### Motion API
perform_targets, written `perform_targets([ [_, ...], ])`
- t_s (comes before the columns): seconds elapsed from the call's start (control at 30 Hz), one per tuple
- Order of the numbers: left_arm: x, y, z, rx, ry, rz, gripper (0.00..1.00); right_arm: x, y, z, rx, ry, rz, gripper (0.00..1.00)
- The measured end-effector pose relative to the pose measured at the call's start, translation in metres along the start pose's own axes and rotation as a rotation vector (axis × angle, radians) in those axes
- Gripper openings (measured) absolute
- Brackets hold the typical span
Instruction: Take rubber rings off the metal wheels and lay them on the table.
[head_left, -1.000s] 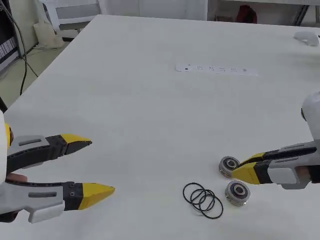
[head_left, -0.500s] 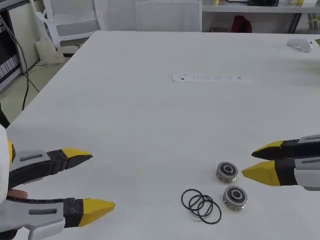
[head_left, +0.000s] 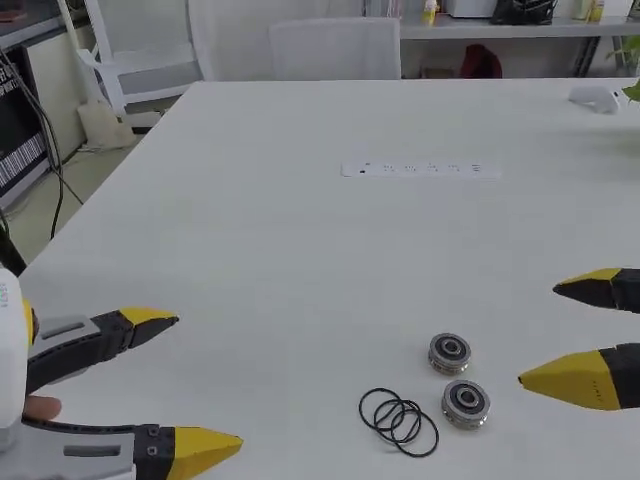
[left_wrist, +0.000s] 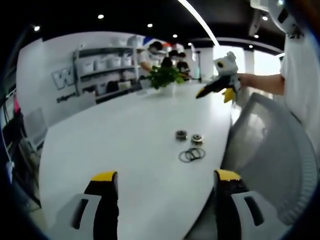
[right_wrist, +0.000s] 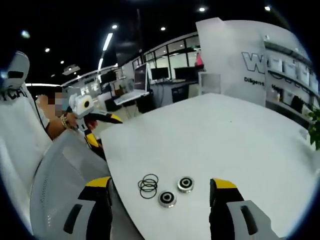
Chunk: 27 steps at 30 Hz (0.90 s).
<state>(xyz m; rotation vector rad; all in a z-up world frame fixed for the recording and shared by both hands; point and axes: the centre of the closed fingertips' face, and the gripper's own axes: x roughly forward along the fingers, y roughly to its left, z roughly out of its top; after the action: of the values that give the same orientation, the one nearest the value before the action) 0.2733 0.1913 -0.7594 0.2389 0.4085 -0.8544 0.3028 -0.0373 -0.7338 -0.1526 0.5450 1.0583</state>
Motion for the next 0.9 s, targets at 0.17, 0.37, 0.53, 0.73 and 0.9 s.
perform_targets([
  [0.17, 0.000, -0.002, 0.002, -0.020, -0.005, 0.006, 0.88, -0.010, -0.008, -0.004, 0.026, -0.031, -0.025, 0.82],
  [0.37, -0.003, -0.002, 0.003, -0.068, -0.022, 0.019, 0.94, -0.016, -0.015, -0.013, 0.032, -0.065, -0.054, 0.86],
  [0.53, -0.007, 0.003, 0.001, -0.100, -0.030, 0.047, 0.99, -0.021, -0.020, -0.018, 0.073, -0.119, -0.066, 0.92],
  [0.73, -0.012, 0.006, -0.003, -0.141, -0.052, 0.066, 1.00, -0.023, -0.025, -0.031, 0.126, -0.153, -0.096, 0.99],
  [0.9, -0.013, 0.010, -0.014, -0.178, -0.039, 0.082, 1.00, -0.022, -0.028, -0.050, 0.163, -0.127, -0.119, 0.99],
])
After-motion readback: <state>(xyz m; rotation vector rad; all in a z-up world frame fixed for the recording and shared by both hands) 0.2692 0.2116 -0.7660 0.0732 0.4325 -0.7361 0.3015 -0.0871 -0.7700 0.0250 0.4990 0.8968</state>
